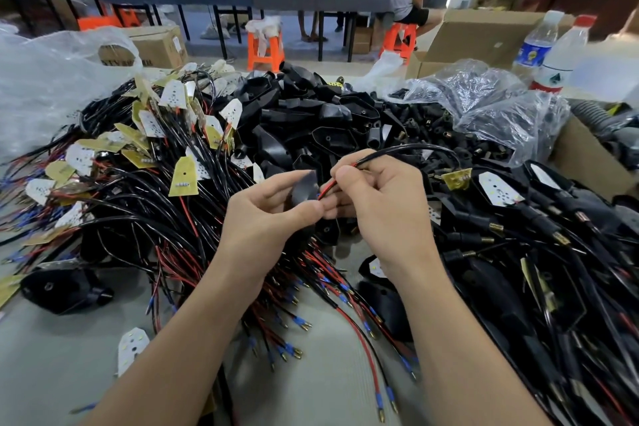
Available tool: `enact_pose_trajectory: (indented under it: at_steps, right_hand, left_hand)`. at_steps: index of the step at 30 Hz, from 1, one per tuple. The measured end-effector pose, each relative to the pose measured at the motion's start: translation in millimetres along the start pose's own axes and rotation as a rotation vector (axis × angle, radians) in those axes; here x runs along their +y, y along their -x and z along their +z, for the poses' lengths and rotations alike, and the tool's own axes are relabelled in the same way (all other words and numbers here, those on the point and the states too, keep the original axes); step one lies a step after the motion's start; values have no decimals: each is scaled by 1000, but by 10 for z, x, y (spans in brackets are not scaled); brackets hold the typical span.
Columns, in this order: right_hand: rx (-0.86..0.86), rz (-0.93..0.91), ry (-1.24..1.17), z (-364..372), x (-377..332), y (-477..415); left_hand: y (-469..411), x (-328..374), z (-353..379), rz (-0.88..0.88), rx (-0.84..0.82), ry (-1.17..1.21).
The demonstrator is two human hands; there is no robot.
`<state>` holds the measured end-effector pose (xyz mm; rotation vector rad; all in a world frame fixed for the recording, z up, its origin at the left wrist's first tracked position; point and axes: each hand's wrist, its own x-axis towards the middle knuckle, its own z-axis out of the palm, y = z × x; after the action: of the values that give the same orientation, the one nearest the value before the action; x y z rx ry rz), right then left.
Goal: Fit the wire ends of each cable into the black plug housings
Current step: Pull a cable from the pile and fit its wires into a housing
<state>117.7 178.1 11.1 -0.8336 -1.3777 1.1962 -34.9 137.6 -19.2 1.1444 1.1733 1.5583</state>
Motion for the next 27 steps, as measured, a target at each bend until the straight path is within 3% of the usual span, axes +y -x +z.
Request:
enact_pose_trajectory:
  at_steps: [3,11,16,19,23,27]
  right_hand:
    - [9,17,-57,-70,1,-21]
    - [25,36,-105,24,46,-3]
    - [61,51,-114,0,25,-4]
    - [15,56,-63,-20,13,-3]
    - [-63,84,-64,-3,-10,23]
    - [-68,59,22,-39,1,1]
  left_hand:
    - [-24,-13,-18,26,66,42]
    - [-11,4,19,27,-105,19]
    - [-3,45,51,-95,-59,172]
    - [-1,65,60,-122,-34,169]
    - [19,28,54,-82,-149,70]
    - [6,65,29,-106,-38,147]
